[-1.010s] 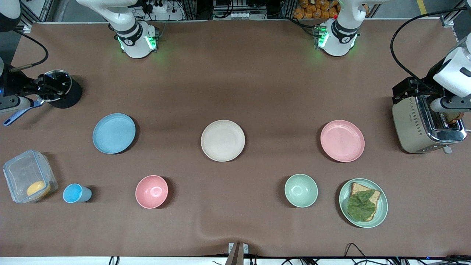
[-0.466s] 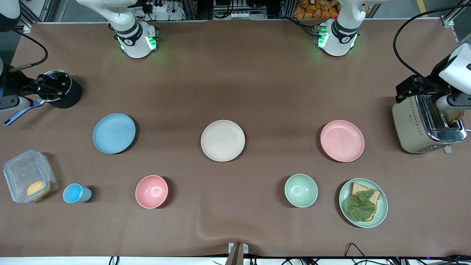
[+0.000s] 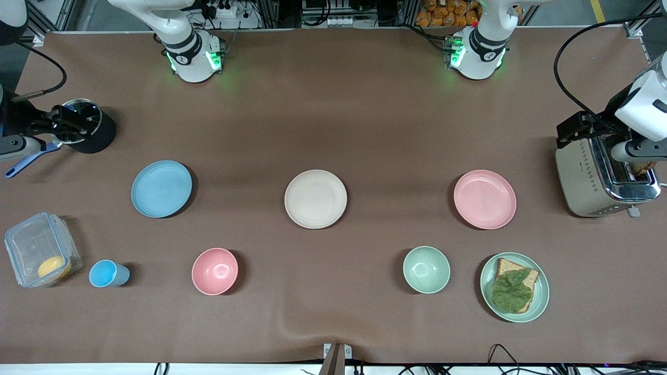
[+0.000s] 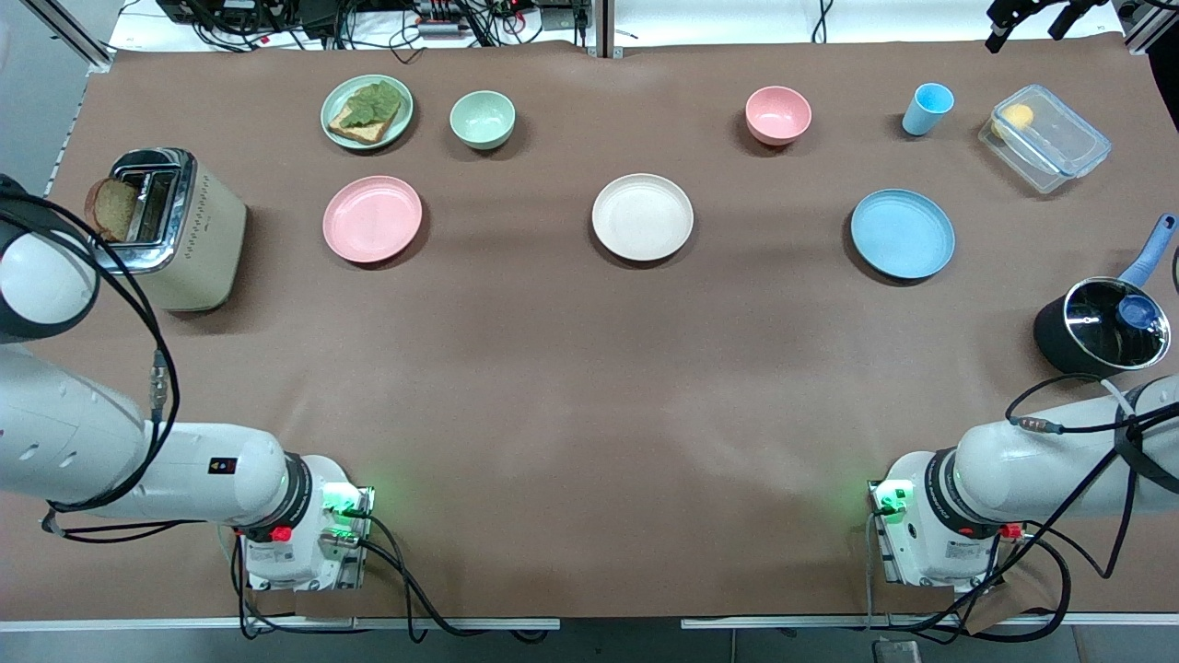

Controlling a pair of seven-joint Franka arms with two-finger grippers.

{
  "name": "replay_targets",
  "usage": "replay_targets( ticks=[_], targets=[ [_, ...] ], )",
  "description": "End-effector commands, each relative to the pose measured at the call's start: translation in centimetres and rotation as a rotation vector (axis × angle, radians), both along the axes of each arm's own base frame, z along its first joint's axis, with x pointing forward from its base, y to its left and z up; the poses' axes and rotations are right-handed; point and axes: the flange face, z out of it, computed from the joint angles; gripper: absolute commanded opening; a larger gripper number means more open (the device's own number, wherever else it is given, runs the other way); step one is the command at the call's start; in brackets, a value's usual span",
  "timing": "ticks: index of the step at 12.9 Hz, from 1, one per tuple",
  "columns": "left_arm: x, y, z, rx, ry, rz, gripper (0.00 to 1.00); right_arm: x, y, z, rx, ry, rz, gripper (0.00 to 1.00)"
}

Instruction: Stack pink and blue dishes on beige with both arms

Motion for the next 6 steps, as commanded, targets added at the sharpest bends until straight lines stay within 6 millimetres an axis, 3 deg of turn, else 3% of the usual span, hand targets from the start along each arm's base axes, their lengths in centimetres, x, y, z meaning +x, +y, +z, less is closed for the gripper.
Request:
replay_targets(
  ticks=[1,4,6],
  targets=[
    [-0.2,-0.4,-1.1,-0.008,0.027,0.039,1.00,0.2,-0.3,0.2,0.003,0.001,0.000,1.00],
    [0.8,-0.6,-2.5,0.016,0.019,0.028,1.00,0.0,-0.6,0.1,0.004,0.009,-0.006,1.00],
    [1.2,-0.7,-4.5,0.016,0.010,0.024,1.00,0.1,-0.6,-0.1,0.005,0.012,-0.006,1.00]
  ],
)
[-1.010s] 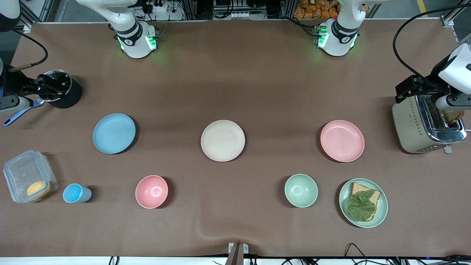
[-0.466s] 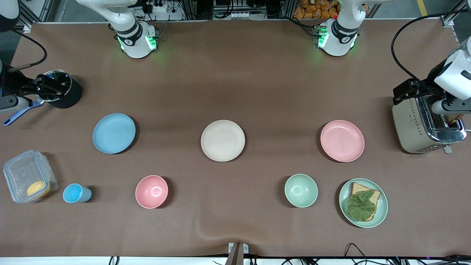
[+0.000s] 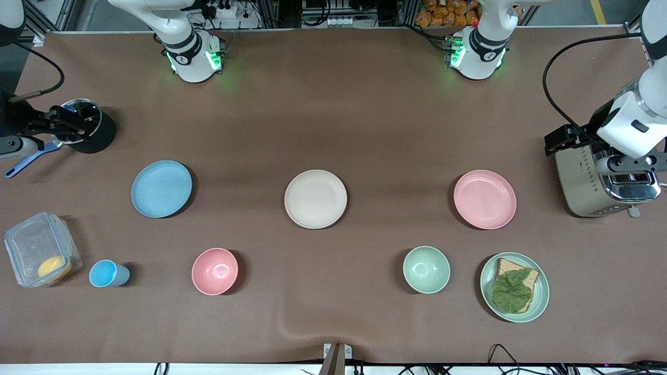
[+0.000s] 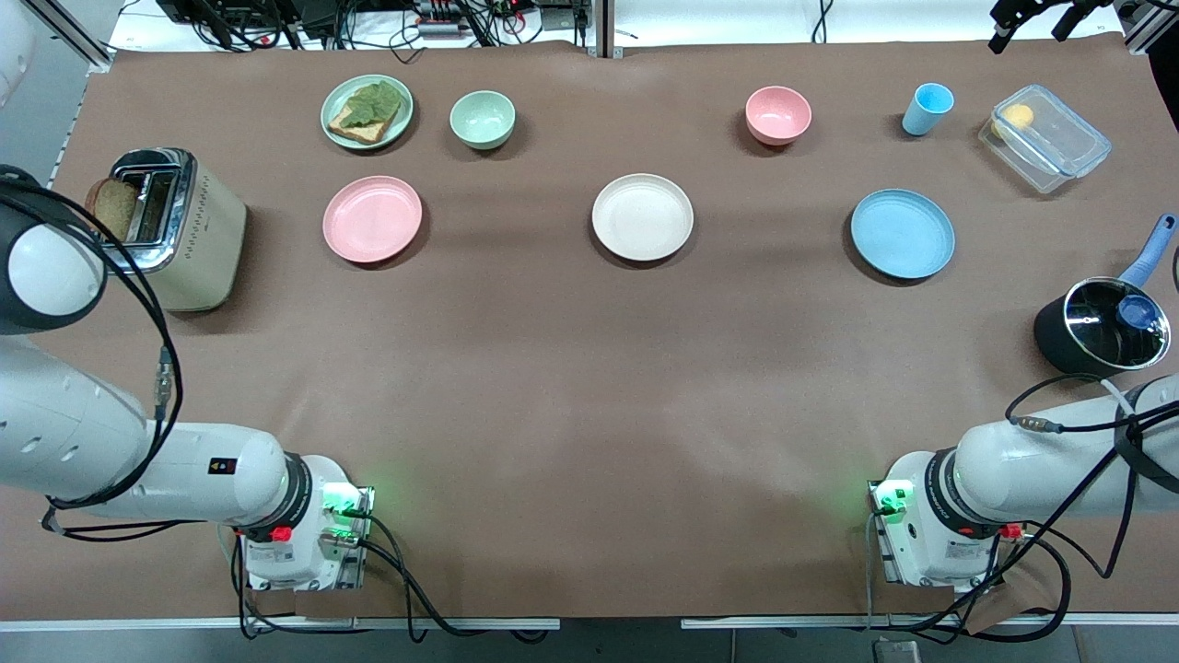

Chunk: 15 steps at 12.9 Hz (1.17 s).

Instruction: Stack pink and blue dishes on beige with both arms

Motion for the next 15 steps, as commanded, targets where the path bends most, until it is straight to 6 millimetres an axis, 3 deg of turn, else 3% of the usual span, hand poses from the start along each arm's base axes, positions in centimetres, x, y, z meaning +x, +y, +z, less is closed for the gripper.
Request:
replay_targets(
  ticks=[1,6,8,12,14,15],
  targets=[
    [0.4,0.1,-3.1,0.013,-0.015,0.010,1.00,0.0,-0.1,0.2,0.005,0.006,0.004,1.00],
    [0.9,1.5,-12.7,0.034,-0.070,-0.023,1.00,0.0,-0.1,0.2,0.005,0.003,0.004,1.00],
    [1.3,1.6,-17.5,0.022,-0.113,-0.027,1.00,0.0,0.1,0.2,0.005,0.005,0.007,1.00],
    [2.1,2.0,-23.4,0.040,-0.087,-0.046,1.00,0.0,0.0,0.4,0.005,0.003,-0.007,1.00],
    [2.3,4.1,-26.0,0.050,-0.073,-0.026,1.00,0.1,0.2,-0.6,0.006,0.032,-0.001,1.00],
    [2.3,4.5,-27.6,0.047,-0.058,-0.020,1.00,0.6,0.7,-2.6,0.005,0.099,0.005,1.00]
  ],
)
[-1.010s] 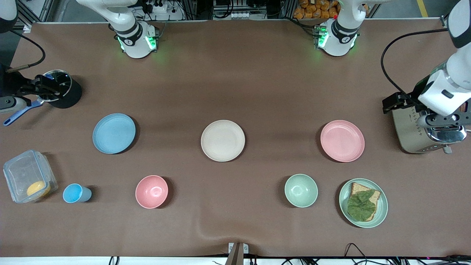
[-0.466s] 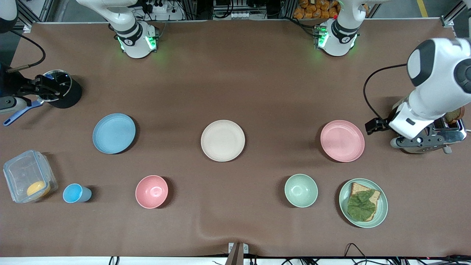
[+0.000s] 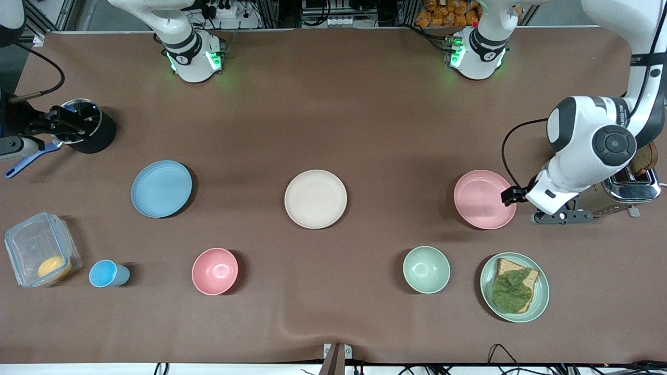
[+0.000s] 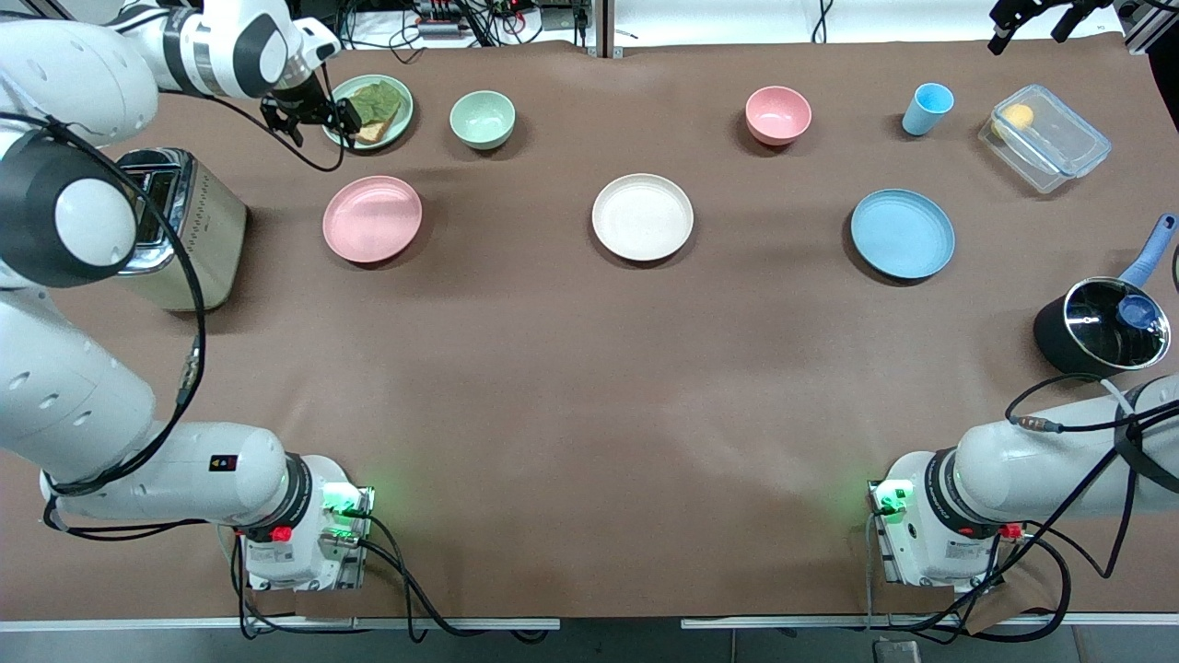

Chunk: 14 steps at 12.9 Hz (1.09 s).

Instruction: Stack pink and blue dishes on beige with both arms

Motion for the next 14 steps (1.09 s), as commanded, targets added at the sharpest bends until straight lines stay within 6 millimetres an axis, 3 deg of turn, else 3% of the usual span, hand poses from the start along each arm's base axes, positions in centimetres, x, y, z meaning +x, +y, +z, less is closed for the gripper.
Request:
replay_targets(
  ticks=[1,3,6,11,14],
  targets=[
    [-0.1,1.6,-3.6,0.009,0.015,-0.002,1.00,1.2,1.0,-3.3,0.000,0.092,0.012,1.00],
    [-0.6,1.9,-5.4,0.009,0.036,0.001,1.00,3.3,0.9,-7.4,-0.003,0.121,0.007,1.00],
    [-0.8,2.8,-8.5,0.007,0.078,0.011,1.00,6.3,-2.1,-16.0,-0.004,0.172,-0.039,1.00],
    [-1.1,3.2,-12.0,0.023,0.106,-0.010,1.00,7.6,-7.5,-28.8,0.000,0.205,-0.102,1.00],
    [-1.2,4.9,-12.9,0.056,0.107,-0.030,1.00,7.5,-9.6,-34.7,0.003,0.232,-0.133,1.00]
  ],
)
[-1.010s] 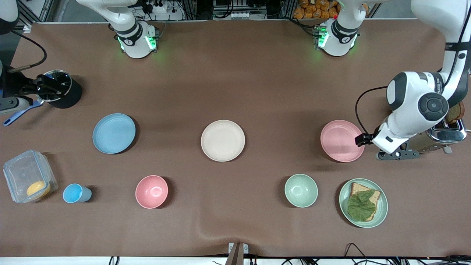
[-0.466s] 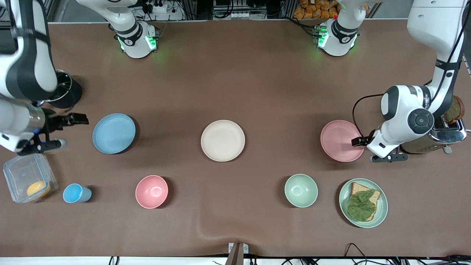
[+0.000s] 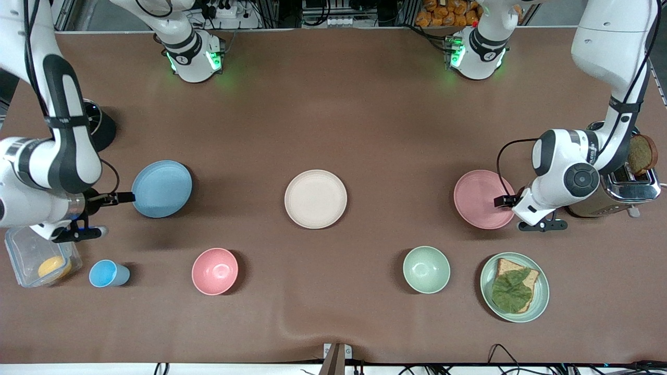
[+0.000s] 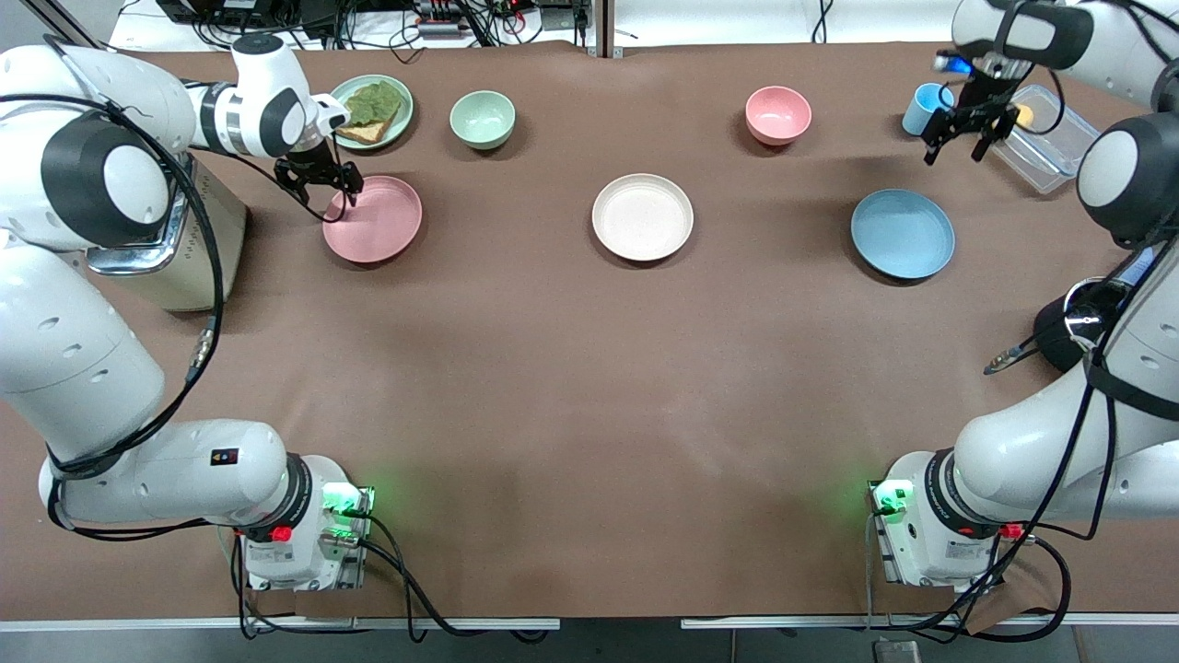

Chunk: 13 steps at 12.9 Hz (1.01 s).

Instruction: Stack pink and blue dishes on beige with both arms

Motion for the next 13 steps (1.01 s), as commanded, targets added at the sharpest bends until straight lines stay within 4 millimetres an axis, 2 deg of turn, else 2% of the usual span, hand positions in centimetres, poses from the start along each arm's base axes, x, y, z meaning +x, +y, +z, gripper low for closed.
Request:
replay_targets(
  ticks=[1,2,4,6,8,11,13],
  targets=[
    [0.0,1.1,-0.4,0.012,-0.012,-0.019,0.99,-0.4,-2.5,-4.0,0.017,0.039,-0.032,1.00],
    [0.0,1.1,-0.5,0.011,-0.011,-0.017,0.93,-0.9,-3.3,-5.8,0.033,0.063,-0.032,1.00],
    [-0.1,1.2,-1.2,0.010,0.000,-0.016,0.76,-1.5,-3.2,-6.8,0.054,0.086,-0.008,1.00],
    [-0.2,1.2,-1.7,0.008,0.003,-0.016,0.67,-2.4,-3.3,-7.9,0.063,0.112,-0.011,0.96],
    [-0.3,1.2,-1.8,0.007,0.006,-0.016,0.59,-2.8,-2.9,-8.5,0.065,0.120,-0.005,0.80],
    [-0.3,1.1,-2.1,0.002,0.011,-0.010,0.32,-3.1,-2.9,-9.4,0.076,0.136,0.011,0.56],
    [-0.3,1.1,-2.0,0.000,0.009,-0.009,0.11,-3.1,-3.0,-10.0,0.094,0.140,0.047,0.50]
  ],
)
